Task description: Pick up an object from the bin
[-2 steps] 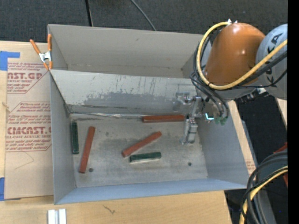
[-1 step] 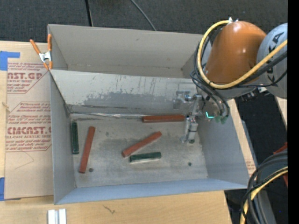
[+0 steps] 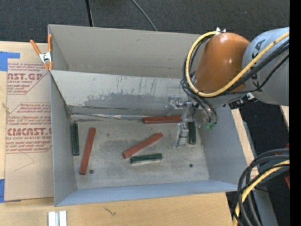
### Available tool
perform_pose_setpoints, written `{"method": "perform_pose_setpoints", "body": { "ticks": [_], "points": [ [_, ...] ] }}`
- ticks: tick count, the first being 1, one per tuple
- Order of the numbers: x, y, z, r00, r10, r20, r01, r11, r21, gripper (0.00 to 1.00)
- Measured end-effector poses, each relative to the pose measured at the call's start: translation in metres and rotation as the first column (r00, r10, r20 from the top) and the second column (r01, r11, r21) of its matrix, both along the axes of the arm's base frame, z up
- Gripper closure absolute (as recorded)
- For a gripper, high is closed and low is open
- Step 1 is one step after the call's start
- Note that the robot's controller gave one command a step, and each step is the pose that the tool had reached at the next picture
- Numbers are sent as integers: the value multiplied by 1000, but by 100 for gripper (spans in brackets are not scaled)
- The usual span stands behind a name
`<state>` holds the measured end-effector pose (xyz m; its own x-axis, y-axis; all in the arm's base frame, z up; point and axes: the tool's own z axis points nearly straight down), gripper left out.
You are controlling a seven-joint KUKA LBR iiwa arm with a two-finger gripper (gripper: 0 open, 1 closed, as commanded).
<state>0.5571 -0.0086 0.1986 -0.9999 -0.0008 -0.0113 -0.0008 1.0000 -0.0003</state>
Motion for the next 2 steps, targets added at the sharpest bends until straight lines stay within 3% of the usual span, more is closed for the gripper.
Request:
{"method": "perform_pose_setpoints", "body": {
  "ticks": [1, 2],
  "points": [
    [1, 15, -70, 991, 133, -5, -133, 991, 0, 0],
    [8, 10, -118, 926, 378, -9, -378, 926, 0, 0]
  ]
}}
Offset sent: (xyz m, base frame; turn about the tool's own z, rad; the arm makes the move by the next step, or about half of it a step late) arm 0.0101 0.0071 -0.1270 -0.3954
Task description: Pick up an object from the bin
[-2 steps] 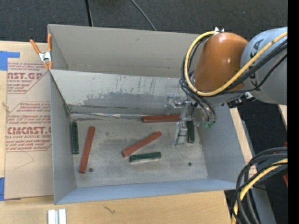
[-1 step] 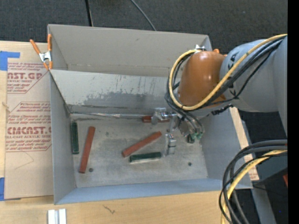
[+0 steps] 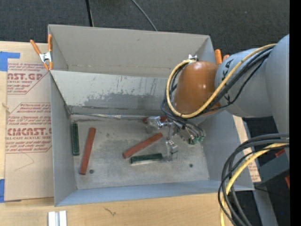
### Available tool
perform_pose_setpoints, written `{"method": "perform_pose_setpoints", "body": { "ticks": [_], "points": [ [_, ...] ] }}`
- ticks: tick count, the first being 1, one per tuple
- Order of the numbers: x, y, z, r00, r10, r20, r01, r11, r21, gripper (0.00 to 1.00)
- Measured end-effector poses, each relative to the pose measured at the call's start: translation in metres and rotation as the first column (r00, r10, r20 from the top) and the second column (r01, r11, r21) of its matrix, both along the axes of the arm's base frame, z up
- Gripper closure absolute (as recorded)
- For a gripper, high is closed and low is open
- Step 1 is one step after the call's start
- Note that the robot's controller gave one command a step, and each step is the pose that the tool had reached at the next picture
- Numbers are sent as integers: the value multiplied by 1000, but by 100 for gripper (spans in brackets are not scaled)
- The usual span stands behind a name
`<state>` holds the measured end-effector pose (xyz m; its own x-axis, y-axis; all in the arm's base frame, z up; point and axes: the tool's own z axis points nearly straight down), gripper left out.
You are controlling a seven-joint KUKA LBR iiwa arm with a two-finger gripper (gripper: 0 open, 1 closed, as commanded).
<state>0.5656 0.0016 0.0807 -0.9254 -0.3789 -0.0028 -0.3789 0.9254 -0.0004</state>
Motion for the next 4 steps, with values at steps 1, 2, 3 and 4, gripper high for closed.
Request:
{"method": "perform_pose_setpoints", "body": {
  "ticks": [1, 2, 3, 4],
  "points": [
    [-22, 53, -11, 989, 146, -2, -146, 989, 1, 100],
    [-22, 53, -11, 989, 146, -2, -146, 989, 1, 100],
    [5, 47, 109, 993, 121, 0, -121, 993, 0, 100],
    [5, 47, 109, 993, 121, 0, -121, 993, 0, 100]
  ]
}}
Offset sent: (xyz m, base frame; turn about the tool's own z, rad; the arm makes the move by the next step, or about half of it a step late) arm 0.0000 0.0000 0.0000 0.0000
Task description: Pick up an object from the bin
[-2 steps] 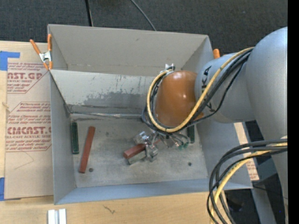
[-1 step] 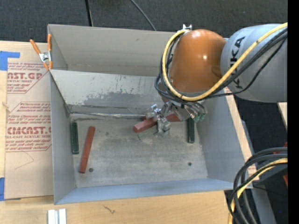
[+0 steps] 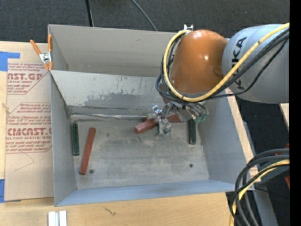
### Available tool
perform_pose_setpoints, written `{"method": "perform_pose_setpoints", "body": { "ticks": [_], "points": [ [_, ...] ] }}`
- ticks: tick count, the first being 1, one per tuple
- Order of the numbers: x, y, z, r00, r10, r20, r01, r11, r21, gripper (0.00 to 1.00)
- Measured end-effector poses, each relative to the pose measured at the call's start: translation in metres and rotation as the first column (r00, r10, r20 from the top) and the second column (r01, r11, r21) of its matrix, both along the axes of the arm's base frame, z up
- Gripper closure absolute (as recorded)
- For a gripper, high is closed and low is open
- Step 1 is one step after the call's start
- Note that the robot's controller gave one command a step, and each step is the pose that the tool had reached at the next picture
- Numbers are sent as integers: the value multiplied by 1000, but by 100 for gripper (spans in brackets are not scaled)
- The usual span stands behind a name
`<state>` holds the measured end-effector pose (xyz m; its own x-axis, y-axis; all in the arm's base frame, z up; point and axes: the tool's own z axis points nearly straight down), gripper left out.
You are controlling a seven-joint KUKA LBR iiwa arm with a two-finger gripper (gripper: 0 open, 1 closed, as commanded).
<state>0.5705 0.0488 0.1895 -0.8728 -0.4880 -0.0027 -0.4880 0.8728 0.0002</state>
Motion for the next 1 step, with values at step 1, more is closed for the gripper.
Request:
{"method": "perform_pose_setpoints", "body": {
  "ticks": [1],
  "points": [
    [2, -5, 36, 995, 99, -4, -99, 995, 0, 100]
  ]
}}
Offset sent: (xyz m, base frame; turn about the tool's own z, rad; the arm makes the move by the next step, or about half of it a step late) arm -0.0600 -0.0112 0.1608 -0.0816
